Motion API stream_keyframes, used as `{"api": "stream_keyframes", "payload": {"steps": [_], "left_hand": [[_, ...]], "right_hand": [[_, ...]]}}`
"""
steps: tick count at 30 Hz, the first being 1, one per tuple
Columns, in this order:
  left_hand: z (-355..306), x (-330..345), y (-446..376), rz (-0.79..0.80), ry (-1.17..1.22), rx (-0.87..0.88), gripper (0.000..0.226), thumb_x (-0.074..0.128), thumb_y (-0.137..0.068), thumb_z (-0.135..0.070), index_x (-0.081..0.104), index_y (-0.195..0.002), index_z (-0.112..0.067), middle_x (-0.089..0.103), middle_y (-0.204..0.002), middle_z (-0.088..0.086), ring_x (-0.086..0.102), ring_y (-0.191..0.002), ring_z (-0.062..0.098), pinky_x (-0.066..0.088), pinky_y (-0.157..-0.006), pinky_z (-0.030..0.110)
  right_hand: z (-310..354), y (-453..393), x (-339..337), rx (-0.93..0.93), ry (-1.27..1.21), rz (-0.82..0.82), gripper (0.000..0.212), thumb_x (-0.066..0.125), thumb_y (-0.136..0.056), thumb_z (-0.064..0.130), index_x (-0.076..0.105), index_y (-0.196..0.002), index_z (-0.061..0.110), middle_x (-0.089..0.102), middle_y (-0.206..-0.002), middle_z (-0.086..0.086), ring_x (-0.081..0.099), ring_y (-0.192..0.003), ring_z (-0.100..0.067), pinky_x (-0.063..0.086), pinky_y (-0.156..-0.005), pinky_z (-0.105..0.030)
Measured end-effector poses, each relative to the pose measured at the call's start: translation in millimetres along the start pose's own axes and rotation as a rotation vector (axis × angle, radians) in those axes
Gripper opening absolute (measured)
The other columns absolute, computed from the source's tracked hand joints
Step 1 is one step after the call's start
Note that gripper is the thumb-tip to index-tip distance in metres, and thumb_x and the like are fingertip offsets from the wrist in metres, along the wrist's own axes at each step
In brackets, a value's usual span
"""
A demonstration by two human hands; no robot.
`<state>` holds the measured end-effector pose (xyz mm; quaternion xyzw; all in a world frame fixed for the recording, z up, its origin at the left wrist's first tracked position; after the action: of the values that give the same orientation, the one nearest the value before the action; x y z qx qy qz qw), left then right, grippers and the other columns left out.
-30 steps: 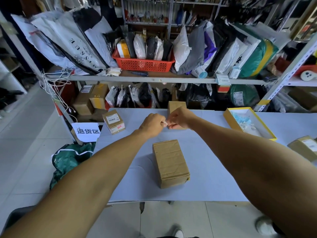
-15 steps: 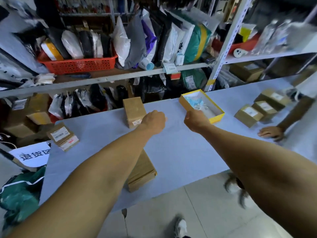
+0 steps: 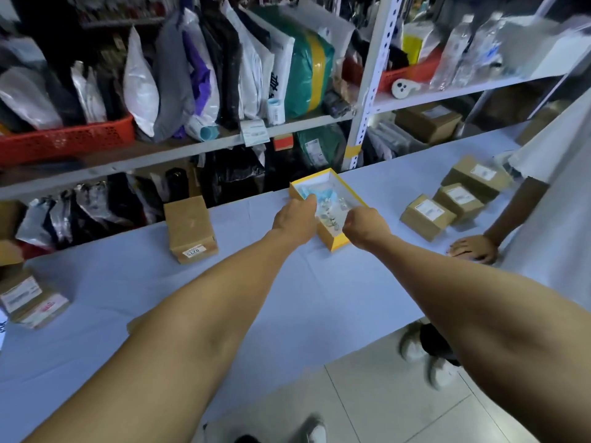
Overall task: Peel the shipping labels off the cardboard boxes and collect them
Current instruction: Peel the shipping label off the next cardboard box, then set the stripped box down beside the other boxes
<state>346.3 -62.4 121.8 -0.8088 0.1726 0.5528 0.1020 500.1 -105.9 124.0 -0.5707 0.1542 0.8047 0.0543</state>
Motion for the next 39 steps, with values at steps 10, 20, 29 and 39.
{"api": "stream_keyframes", "payload": {"steps": [10, 20, 29, 39], "left_hand": [[3, 41, -118, 0.138, 0.051, -0.002, 0.009, 0.056, -0.086, -0.014, 0.054, -0.095, -0.012, 0.061, -0.095, 0.014, 0.057, -0.092, 0.034, 0.048, -0.066, 0.039], [-4, 101, -214, 0.216, 0.014, 0.032, 0.018, 0.064, -0.089, -0.033, 0.057, -0.083, -0.017, 0.068, -0.096, 0.009, 0.056, -0.102, 0.029, 0.046, -0.079, 0.039], [1, 129, -254, 0.194, -0.026, -0.038, 0.023, 0.053, -0.092, -0.012, 0.073, -0.100, -0.019, 0.071, -0.103, 0.007, 0.057, -0.109, 0.030, 0.048, -0.079, 0.037], [-3, 99, -199, 0.370, -0.179, -0.170, 0.076, 0.057, -0.087, -0.056, 0.029, -0.151, -0.027, 0.014, -0.161, 0.012, 0.008, -0.147, 0.036, 0.020, -0.116, 0.049]], "right_hand": [[-29, -94, 15, 0.020, 0.027, -0.002, 0.019, 0.049, -0.081, 0.011, 0.066, -0.086, 0.005, 0.060, -0.094, -0.011, 0.059, -0.089, -0.033, 0.051, -0.066, -0.034], [-67, -194, 39, 0.034, 0.053, 0.025, 0.023, 0.045, -0.087, 0.012, 0.065, -0.095, 0.005, 0.056, -0.103, -0.013, 0.055, -0.096, -0.033, 0.047, -0.068, -0.033], [-90, -242, 55, -0.007, 0.073, 0.146, 0.025, 0.044, -0.087, 0.011, 0.066, -0.100, 0.007, 0.055, -0.105, -0.011, 0.054, -0.100, -0.032, 0.045, -0.069, -0.032], [-76, -230, 44, -0.154, 0.112, 0.171, 0.025, 0.048, -0.086, 0.012, 0.065, -0.102, 0.004, 0.056, -0.111, -0.016, 0.054, -0.106, -0.036, 0.052, -0.083, -0.041]]}}
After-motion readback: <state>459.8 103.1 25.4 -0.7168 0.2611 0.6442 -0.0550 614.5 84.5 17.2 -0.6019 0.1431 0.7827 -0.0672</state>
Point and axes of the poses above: each hand's wrist, its own y-axis away from the middle knuckle, its own x-axis out of the palm, z = x × y, the point moved 2 cm from there along -y, towards the middle knuckle
